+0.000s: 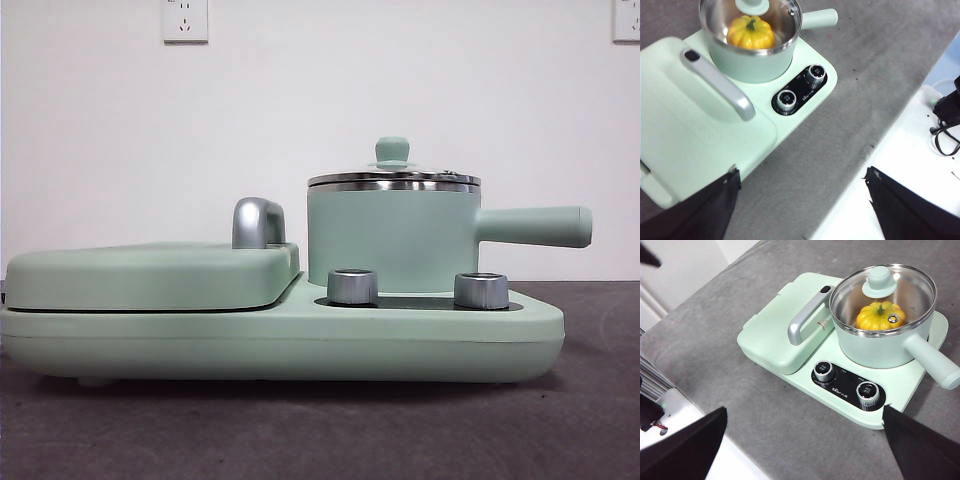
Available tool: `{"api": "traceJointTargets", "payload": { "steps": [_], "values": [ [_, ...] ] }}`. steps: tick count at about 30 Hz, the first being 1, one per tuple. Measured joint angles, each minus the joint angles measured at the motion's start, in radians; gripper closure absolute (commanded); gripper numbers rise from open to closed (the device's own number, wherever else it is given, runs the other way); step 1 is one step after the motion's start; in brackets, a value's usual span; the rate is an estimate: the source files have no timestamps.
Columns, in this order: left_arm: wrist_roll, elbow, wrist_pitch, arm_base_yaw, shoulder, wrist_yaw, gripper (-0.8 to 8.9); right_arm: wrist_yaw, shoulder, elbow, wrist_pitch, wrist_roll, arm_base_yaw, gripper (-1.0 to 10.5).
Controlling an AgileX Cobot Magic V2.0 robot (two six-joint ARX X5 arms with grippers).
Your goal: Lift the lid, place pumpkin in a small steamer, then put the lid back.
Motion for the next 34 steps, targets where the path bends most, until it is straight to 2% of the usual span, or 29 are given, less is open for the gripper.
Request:
{"api": "traceJointTargets", "payload": {
  "steps": [5, 9, 10, 11, 12, 13, 14, 30, 34],
  "values": [
    [-0.063, -0.216, 0.134, 0.0, -0.229, -0.03, 4.08, -0.006, 0.0, 0.0, 0.0, -0.013, 0.0, 4.6],
    [-0.144, -0.355, 0.219, 0.002, -0.379, -0.034, 4.18, -0.006, 0.0, 0.0, 0.008, -0.014, 0.0, 4.7],
    [-0.167, -0.378, 0.229, 0.002, -0.404, -0.034, 4.77, -0.006, 0.0, 0.0, 0.008, -0.015, 0.0, 5.1],
    [-0.181, -0.391, 0.232, 0.002, -0.417, -0.035, 5.92, -0.006, 0.0, 0.0, 0.008, -0.016, 0.0, 6.2],
    [-0.195, -0.402, 0.229, 0.002, -0.433, -0.042, 8.08, -0.006, 0.0, 0.0, 0.007, -0.016, 0.0, 8.3],
    [-0.205, -0.404, 0.229, 0.002, -0.439, -0.05, 7.89, -0.006, 0.0, 0.0, 0.007, -0.018, 0.0, 9.7],
    [-0.211, -0.404, 0.23, 0.002, -0.443, -0.055, 7.95, -0.006, 0.0, 0.0, 0.007, -0.019, 0.0, 9.2],
    [-0.231, -0.404, 0.237, 0.002, -0.45, -0.057, 8.01, 0.002, 0.0, 0.0, 0.007, -0.02, 0.0, 9.3],
    [-0.231, -0.449, 0.309, 0.024, -0.467, -0.056, 7.98, 0.002, 0.0, 0.0, 0.007, -0.02, 0.0, 9.3]
  ]
}}
